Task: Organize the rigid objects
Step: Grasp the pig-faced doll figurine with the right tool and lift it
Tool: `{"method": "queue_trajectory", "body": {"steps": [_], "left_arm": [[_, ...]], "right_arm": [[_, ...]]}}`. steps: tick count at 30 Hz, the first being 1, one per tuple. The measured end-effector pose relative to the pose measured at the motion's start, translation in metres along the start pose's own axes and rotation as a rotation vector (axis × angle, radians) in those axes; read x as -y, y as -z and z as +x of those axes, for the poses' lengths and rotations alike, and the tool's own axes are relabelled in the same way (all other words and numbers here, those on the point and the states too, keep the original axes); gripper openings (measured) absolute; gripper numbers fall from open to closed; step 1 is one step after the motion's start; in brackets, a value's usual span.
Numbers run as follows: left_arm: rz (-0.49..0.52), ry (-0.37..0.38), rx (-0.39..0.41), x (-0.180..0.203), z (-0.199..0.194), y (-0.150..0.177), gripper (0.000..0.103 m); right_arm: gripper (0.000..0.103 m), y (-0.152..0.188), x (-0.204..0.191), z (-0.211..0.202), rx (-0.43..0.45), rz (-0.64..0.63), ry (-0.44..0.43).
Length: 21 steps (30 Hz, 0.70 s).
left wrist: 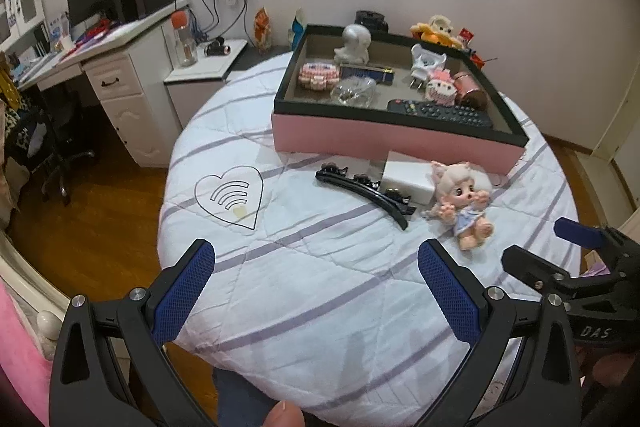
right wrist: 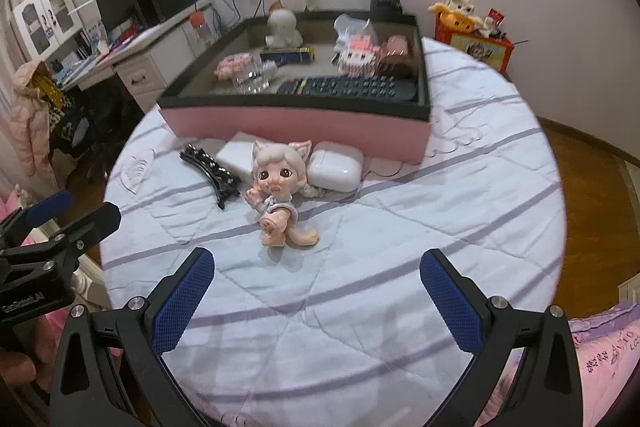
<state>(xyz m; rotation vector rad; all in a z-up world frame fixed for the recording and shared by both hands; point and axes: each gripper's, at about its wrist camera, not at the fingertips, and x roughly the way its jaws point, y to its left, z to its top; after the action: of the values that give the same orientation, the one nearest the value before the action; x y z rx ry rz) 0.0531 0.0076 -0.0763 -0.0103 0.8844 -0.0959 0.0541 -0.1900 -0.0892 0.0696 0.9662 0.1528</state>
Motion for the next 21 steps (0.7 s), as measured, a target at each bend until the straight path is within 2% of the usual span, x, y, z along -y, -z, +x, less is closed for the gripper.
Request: {"method": "queue_trajectory", "body": {"steps": [8, 13, 15, 16, 18, 20, 21], "left_arm": [[-0.001, 0.009, -0.054, -0.001, 0.034, -0.003, 0.103], [-0.007, 0.007, -0.069, -0.005, 0.045, -0.005, 0.103], [-0.014, 0.009, -0.073, -0.007, 0.048, -0.007, 0.103], [-0.015, 0.009, -0.074, -0.007, 0.049, -0.007, 0.103], [-0.015, 0.012, -0.079, -0.007, 0.051, -0.008, 0.103], [-0.013, 0.018, -0.081, -0.005, 0.053, -0.008, 0.103], [-0.011, 0.023, -0.082, -0.003, 0.053, -0.008, 0.103]], "right_arm": [[0.102, -0.008, -0.003, 0.040, -0.046, 0.004, -0.025], [0.090, -0.013, -0.008, 0.057, -0.051, 0.001, -0.036], [0.071, -0.014, -0.010, 0.059, -0.040, -0.007, -0.029], [0.067, -0.016, -0.011, 0.059, -0.034, -0.012, -0.045], [0.047, -0.016, -0.013, 0.057, -0.026, -0.024, -0.079], [0.035, -0.016, -0.018, 0.057, -0.030, -0.044, -0.093], [0.033, -0.015, -0.020, 0.057, -0.031, -0.053, -0.089]]}}
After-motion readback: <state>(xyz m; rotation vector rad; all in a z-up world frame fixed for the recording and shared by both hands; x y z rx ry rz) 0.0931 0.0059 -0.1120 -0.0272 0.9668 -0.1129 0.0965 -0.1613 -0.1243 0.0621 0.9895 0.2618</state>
